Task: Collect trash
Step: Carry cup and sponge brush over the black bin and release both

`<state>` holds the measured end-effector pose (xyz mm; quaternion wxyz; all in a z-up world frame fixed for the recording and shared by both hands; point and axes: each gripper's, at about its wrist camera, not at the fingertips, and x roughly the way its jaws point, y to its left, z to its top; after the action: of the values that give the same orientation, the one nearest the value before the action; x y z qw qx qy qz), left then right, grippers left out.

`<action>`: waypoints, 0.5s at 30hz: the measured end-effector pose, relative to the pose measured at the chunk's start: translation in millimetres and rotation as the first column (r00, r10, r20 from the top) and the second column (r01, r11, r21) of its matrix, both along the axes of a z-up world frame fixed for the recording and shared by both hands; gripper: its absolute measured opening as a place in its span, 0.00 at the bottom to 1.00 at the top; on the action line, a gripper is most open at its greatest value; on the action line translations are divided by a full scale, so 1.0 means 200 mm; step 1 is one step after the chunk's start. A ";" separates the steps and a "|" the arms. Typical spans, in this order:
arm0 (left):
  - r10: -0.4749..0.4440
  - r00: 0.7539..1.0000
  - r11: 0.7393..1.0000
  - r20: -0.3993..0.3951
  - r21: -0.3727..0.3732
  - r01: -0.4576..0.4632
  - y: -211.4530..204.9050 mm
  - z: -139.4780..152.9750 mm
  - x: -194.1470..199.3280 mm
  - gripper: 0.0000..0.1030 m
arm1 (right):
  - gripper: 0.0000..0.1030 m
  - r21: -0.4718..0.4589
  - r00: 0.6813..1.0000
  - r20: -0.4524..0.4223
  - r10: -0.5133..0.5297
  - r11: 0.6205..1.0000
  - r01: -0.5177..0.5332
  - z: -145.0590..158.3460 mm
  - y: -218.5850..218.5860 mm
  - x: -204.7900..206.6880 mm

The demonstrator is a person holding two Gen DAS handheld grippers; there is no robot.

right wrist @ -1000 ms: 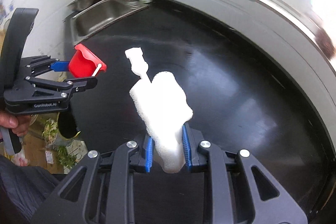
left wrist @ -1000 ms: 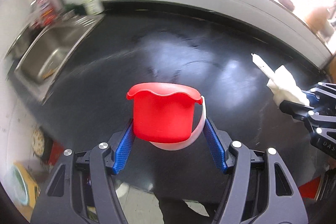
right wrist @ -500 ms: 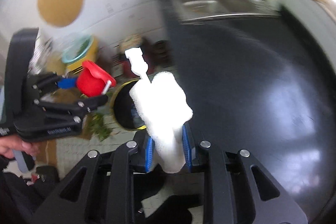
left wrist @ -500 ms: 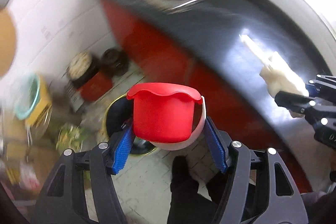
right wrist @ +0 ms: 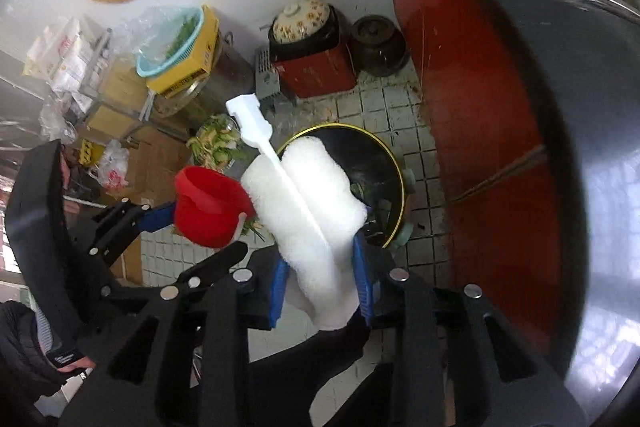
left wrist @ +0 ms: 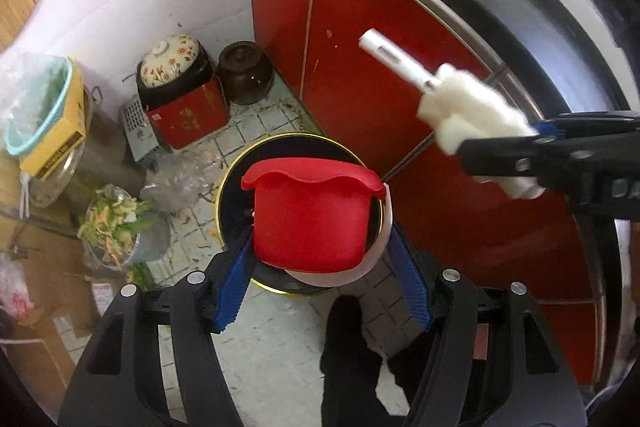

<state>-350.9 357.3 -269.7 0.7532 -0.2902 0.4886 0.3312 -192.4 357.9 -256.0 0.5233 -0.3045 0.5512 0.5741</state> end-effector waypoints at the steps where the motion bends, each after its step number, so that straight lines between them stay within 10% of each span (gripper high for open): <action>1: 0.003 1.000 1.000 0.006 -0.001 -0.003 0.01 -0.01 -0.01 0.62 | 0.35 -0.008 1.000 0.002 0.007 1.000 -0.007 -0.03 0.03 -0.02; 5: 0.043 0.999 0.999 0.016 -0.023 -0.042 0.07 -0.05 -0.05 0.83 | 0.68 0.002 1.000 0.011 0.013 1.000 -0.013 -0.07 0.10 0.00; 15: 0.050 0.999 0.999 -0.013 -0.015 -0.050 0.06 -0.04 -0.10 0.84 | 0.70 -0.018 1.000 -0.002 0.016 1.000 -0.016 -0.08 0.05 0.00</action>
<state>-371.8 369.4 -277.8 0.7394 -0.3062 0.4883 0.3479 -192.4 367.7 -271.7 0.5154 -0.3129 0.5544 0.5737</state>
